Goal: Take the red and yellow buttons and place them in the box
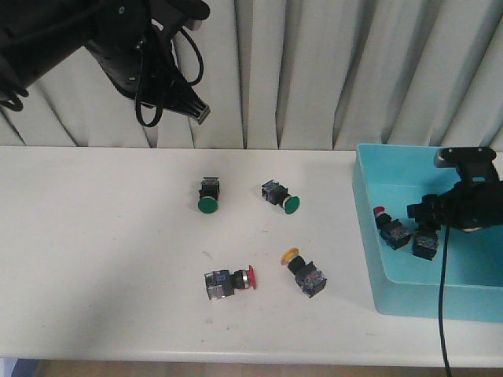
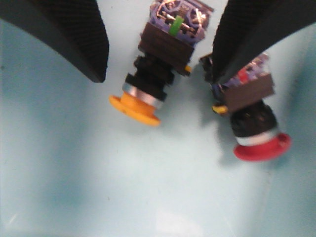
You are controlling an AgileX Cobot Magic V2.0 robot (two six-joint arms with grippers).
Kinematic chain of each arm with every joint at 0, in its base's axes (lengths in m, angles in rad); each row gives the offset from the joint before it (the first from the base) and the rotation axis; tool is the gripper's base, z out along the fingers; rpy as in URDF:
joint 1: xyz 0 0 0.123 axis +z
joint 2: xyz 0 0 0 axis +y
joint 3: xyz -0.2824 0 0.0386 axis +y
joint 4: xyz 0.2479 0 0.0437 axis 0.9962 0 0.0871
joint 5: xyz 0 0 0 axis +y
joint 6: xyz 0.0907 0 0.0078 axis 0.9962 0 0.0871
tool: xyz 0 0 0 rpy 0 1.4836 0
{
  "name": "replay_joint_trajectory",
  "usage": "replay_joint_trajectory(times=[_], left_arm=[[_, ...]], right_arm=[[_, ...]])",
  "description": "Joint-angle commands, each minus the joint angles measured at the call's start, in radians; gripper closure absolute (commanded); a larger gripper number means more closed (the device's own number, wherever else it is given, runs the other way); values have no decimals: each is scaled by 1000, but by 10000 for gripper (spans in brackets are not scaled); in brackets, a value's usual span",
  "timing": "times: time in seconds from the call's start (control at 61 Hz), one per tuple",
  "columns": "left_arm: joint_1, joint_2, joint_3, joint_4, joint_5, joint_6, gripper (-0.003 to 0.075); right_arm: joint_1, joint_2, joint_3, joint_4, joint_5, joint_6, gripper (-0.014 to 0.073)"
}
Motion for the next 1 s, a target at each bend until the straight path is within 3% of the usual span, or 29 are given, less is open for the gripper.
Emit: replay_joint_trajectory(times=[0.0, 0.509, 0.623, 0.804, 0.984], left_arm=[[-1, -46, -22, 21, -56, -11, 726], [-1, -48, -22, 20, -73, -63, 726], [-1, -51, -22, 20, -73, -63, 726], [-1, -67, -22, -5, -72, -63, 726], [-1, -76, -24, -3, -73, -62, 726]], right_arm=[[-6, -130, -56, 0, 12, -8, 125], [-5, -789, -96, 117, 129, -6, 153], [-5, -889, -96, 117, 171, 2, 251], [81, -949, -96, 88, 239, 7, 608], [160, -951, -96, 83, 168, -8, 601]])
